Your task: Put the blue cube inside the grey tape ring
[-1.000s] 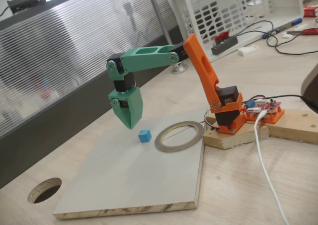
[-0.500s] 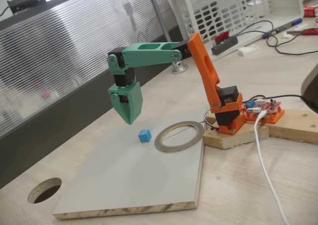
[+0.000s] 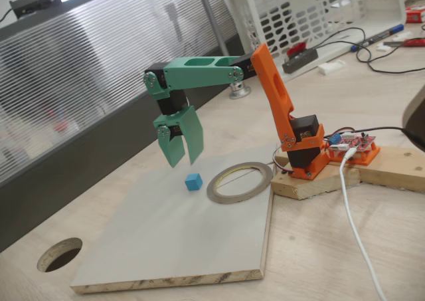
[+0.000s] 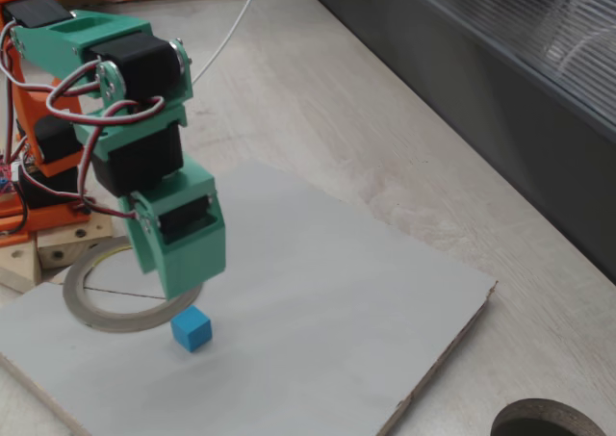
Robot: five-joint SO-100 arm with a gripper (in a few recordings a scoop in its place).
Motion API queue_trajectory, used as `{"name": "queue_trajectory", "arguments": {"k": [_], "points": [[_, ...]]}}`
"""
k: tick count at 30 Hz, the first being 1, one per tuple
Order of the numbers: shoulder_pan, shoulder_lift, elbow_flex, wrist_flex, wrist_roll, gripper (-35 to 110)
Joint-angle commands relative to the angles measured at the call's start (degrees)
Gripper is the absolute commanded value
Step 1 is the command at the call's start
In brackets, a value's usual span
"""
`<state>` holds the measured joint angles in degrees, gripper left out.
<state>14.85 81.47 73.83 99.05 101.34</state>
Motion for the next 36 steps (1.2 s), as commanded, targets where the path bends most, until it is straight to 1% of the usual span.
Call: {"name": "queue_trajectory", "arguments": {"k": [1,5,9,16,21,29,36], "points": [[0.88,2.11,-1.41,4.48,0.7,62],[0.88,2.29,-1.41,4.39,0.7,77],[0.88,2.02,-1.32,4.13,1.23,83],[0.97,1.49,-1.14,4.04,1.23,83],[0.97,-7.29,-2.11,3.87,1.23,83],[0.97,-17.58,-13.27,4.04,0.88,83],[0.97,-20.3,-13.62,4.66,0.97,83]]}}
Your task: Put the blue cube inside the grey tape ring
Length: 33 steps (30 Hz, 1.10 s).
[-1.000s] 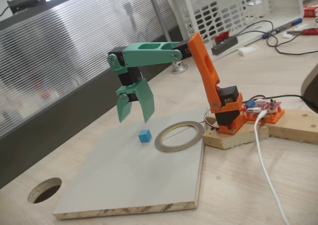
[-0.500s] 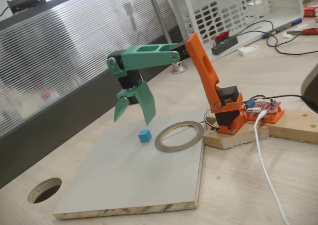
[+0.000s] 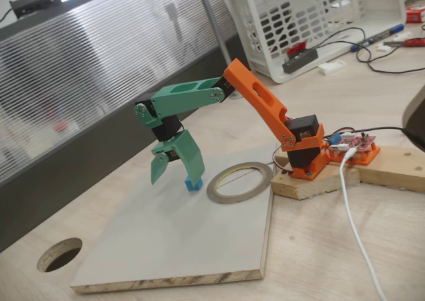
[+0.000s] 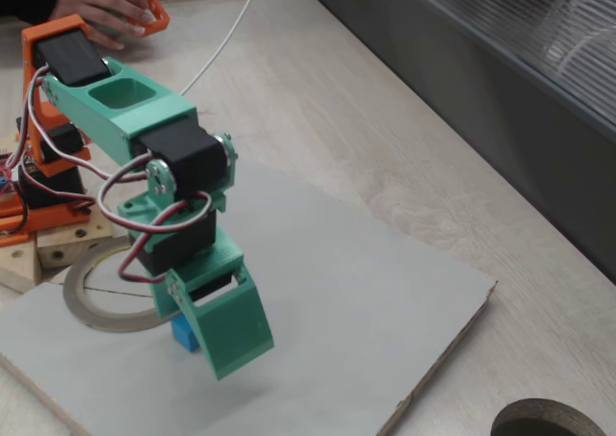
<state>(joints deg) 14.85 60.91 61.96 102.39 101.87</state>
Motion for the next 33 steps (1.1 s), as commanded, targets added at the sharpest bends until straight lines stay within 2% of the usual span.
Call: {"name": "queue_trajectory", "arguments": {"k": [1,16,19,28,33], "points": [[0.97,0.26,-1.76,1.32,0.35,83],[0.88,0.18,-1.58,1.49,0.79,81],[0.88,0.18,-1.58,1.49,0.79,72],[0.88,1.14,-2.29,0.7,0.79,26],[0.88,0.44,-2.29,0.7,0.79,13]]}}
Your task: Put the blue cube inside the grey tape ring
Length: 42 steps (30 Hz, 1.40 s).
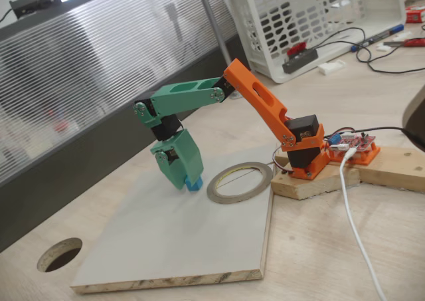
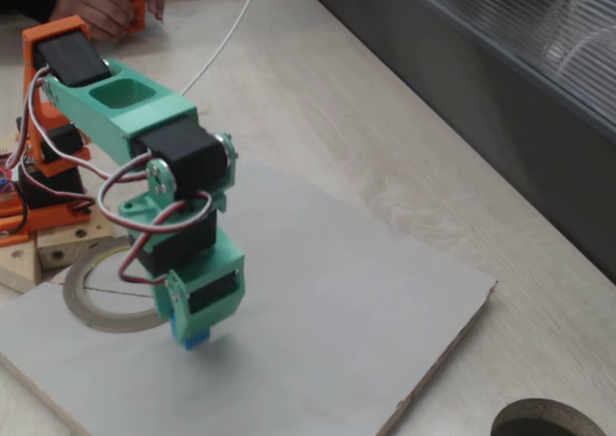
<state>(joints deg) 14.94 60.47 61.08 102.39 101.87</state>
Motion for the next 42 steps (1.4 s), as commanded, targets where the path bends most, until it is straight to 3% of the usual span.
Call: {"name": "queue_trajectory", "arguments": {"k": [1,14,24,34,42], "points": [[0.79,0.79,-1.41,0.7,0.79,12],[0.7,2.2,-1.49,1.23,0.79,10],[0.7,24.35,-1.05,1.41,0.7,10],[0.79,27.07,-0.62,1.41,0.7,10],[0.09,38.41,22.68,0.62,0.7,10]]}}
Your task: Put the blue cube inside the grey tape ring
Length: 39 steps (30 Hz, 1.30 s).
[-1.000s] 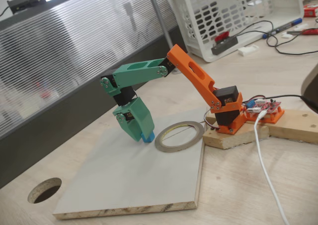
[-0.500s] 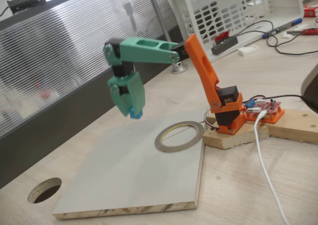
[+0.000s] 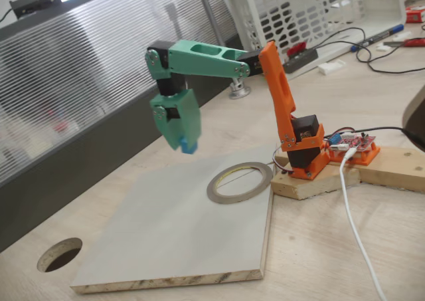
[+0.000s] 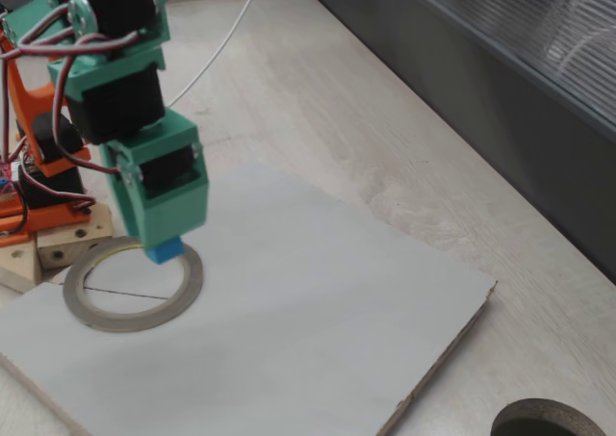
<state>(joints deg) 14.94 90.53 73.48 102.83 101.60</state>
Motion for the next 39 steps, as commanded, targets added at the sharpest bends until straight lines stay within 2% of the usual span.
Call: {"name": "queue_trajectory", "arguments": {"k": [1,5,13,39], "points": [[0.0,10.63,14.5,0.09,0.97,10],[0.44,16.0,29.09,-1.93,0.97,10],[0.7,18.81,45.35,-16.96,0.97,10],[0.0,18.02,46.58,-18.9,0.97,11]]}}
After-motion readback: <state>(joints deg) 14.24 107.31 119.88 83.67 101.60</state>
